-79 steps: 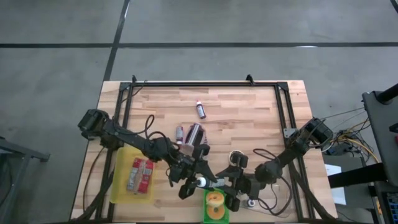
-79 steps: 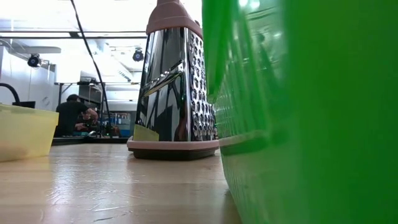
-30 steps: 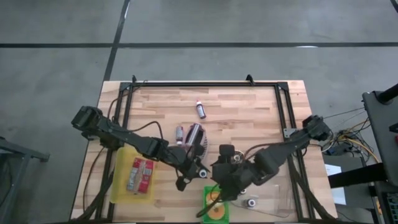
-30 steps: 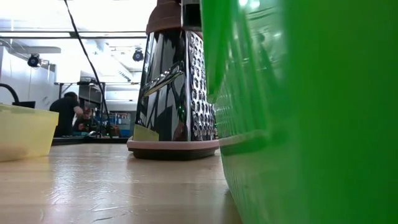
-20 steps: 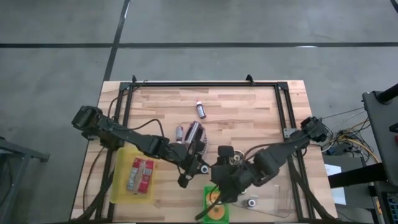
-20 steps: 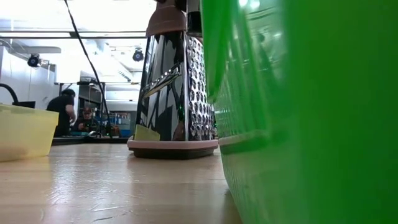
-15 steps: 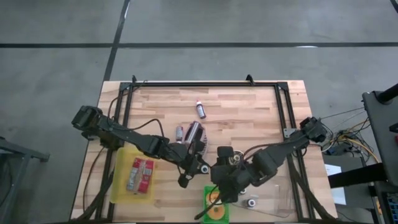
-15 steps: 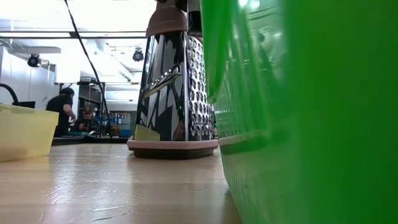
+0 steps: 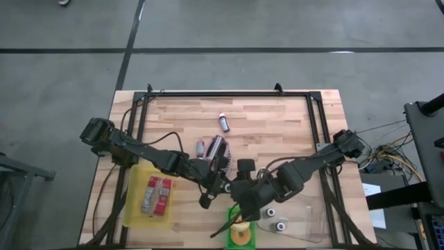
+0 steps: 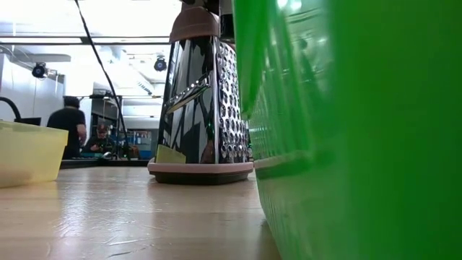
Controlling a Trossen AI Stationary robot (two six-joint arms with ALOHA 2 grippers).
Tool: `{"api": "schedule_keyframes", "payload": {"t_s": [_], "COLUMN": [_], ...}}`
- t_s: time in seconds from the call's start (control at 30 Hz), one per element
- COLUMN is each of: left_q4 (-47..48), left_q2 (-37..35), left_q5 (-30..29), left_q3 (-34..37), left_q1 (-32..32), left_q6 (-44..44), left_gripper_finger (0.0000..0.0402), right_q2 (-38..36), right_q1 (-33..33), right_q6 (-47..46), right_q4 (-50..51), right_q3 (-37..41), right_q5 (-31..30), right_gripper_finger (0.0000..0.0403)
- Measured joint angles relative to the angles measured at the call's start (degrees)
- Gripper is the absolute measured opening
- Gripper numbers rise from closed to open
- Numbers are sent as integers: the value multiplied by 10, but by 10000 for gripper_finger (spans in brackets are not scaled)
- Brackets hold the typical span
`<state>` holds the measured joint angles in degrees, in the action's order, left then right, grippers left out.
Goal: Pick & Place Food Item
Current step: Put the black food coloring bottle into the transparent bin
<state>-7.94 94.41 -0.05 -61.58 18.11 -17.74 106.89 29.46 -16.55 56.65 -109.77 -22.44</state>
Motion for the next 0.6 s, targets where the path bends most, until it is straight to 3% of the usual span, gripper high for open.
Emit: {"api": "schedule_keyframes", "payload": {"t_s": [0.6], "left_q4": [-2], "left_q2": [0], "left_q5": [0], "left_q3": [0], "left_q1": [0], "left_q6": [-7], "left_gripper_finger": [105], "right_q2": [0], "right_q1": [-18], "right_q6": [16], "right_q4": [-16], "right_q3": [15], "right_q5": [21], "right_gripper_finger": [212]}}
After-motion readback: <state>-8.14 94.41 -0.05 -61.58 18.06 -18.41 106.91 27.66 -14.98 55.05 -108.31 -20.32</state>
